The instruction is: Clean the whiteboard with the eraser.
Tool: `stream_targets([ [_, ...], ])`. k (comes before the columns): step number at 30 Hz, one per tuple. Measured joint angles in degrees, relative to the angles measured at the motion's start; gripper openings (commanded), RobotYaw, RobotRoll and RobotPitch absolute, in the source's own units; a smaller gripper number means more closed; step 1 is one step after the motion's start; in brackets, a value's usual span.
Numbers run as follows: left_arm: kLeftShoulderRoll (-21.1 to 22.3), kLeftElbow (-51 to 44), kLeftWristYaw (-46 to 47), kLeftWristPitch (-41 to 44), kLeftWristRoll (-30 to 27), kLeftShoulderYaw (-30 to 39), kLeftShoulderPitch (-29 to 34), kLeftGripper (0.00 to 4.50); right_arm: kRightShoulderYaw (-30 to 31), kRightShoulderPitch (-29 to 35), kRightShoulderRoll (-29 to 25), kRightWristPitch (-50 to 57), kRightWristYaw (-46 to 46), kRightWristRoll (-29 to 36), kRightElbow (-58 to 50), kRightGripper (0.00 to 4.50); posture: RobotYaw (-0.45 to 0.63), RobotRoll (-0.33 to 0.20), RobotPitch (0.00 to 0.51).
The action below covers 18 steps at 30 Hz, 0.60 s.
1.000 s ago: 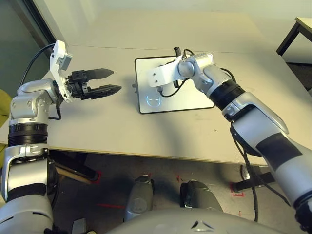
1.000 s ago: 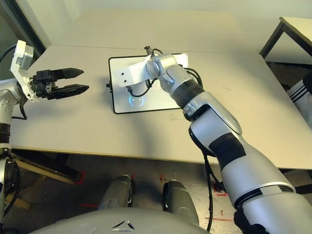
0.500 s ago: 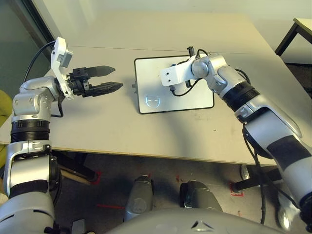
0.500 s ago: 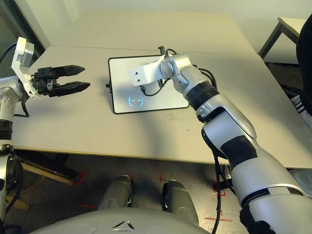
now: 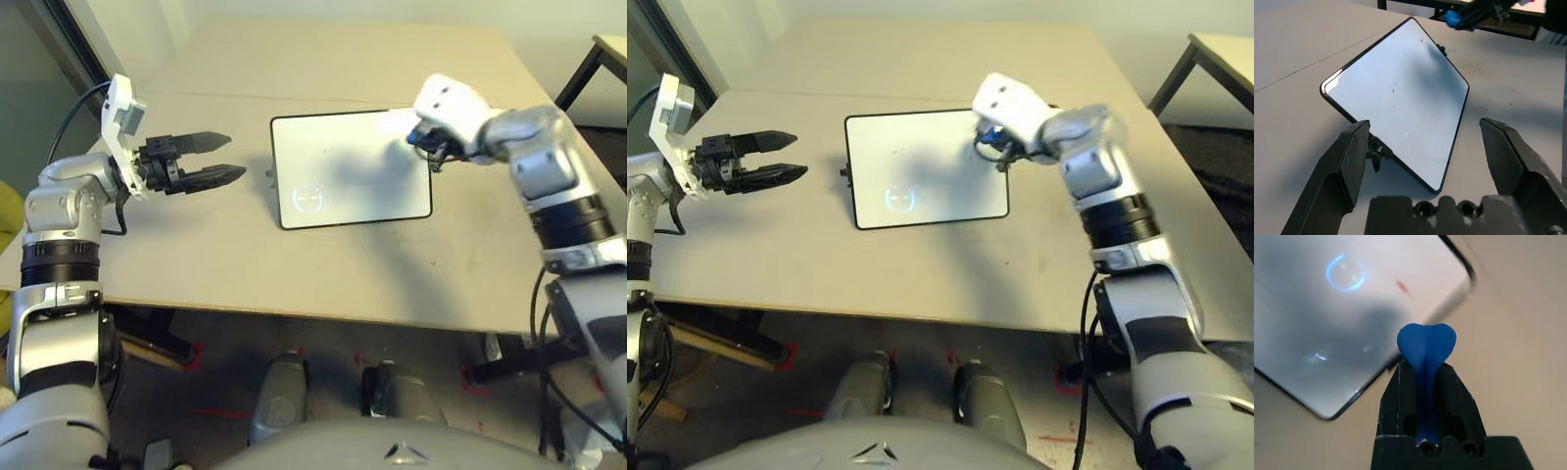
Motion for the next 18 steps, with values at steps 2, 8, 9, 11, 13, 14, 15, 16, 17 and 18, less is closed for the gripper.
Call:
stream_targets([
  [2,-0.5,0.0,0.0,-0.4,0.0,-0.1,-0.1,4.50,-3.2,1.8,0.1,5.7,-1.8,2.5,-0.2,0.30,0.27,0.000,0.031],
  [8,-1.1,0.6,-0.2,-0.9,0.3,-1.0,-0.3,4.50,-10.7,4.0,3.5,14.4,-13.1,6.6,6.0,0.30,0.27,0.000,0.030],
  [9,-1.2,0.9,-0.2,-1.0,0.3,-1.1,-0.4,4.50,-11.8,4.1,4.3,15.1,-14.9,7.5,7.3,0.30,0.27,0.000,0.031],
  [11,-1.3,1.2,-0.2,-1.0,0.4,-1.4,-0.6,4.50,-12.9,4.1,5.5,15.4,-17.7,8.8,9.2,0.30,0.28,0.000,0.032],
  [13,-1.3,1.5,-0.3,-1.0,0.4,-1.5,-0.6,4.50,-13.1,4.1,6.3,15.4,-20.1,9.9,10.9,0.30,0.28,0.000,0.033],
  [14,-1.3,1.6,-0.4,-1.1,0.4,-1.5,-0.6,4.50,-13.1,4.1,6.7,15.4,-21.0,10.4,11.9,0.30,0.28,0.000,0.033],
  [15,-1.3,1.6,-0.4,-1.0,0.4,-1.5,-0.6,4.50,-13.2,4.0,6.9,15.3,-22.0,11.1,13.0,0.30,0.29,0.000,0.033],
  [16,-1.3,1.6,-0.4,-1.0,0.4,-1.5,-0.6,4.50,-13.4,3.8,7.3,15.2,-23.1,11.9,14.4,0.30,0.29,0.000,0.033],
  [17,-1.3,1.6,-0.4,-1.0,0.4,-1.5,-0.6,4.50,-13.4,3.8,7.6,15.1,-23.8,12.3,15.1,0.30,0.29,0.000,0.034],
  [18,-1.3,1.6,-0.4,-1.0,0.4,-1.5,-0.6,4.50,-13.4,3.6,7.9,15.0,-24.6,12.7,16.0,0.30,0.29,0.000,0.034],
])
